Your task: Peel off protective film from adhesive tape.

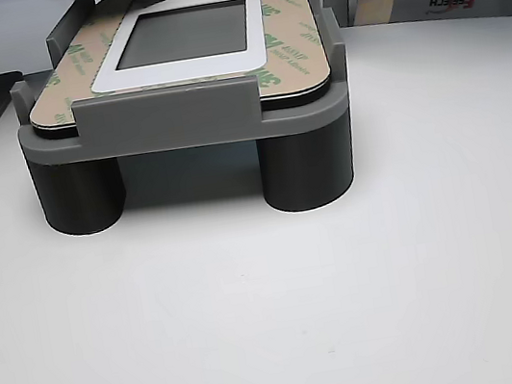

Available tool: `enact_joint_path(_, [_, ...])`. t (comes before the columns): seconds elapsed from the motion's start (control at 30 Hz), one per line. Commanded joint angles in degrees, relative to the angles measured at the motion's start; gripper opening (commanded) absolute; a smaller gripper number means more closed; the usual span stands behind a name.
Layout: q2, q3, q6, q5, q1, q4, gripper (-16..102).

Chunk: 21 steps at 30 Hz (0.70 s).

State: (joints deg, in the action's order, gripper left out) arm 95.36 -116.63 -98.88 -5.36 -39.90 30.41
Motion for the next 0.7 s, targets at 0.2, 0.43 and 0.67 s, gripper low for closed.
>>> enact_joint_path(0.2, [1.1,0.6,-0.7,0.4,1.3,-1.9,-11])
enact_joint_path(0.43, [1.8,-0.2,-0.4,0.4,1.4,-2.0,-11])
enact_joint_path(0.67, [2.7,-1.6,0.1,0.2,1.0,-2.5,-11])
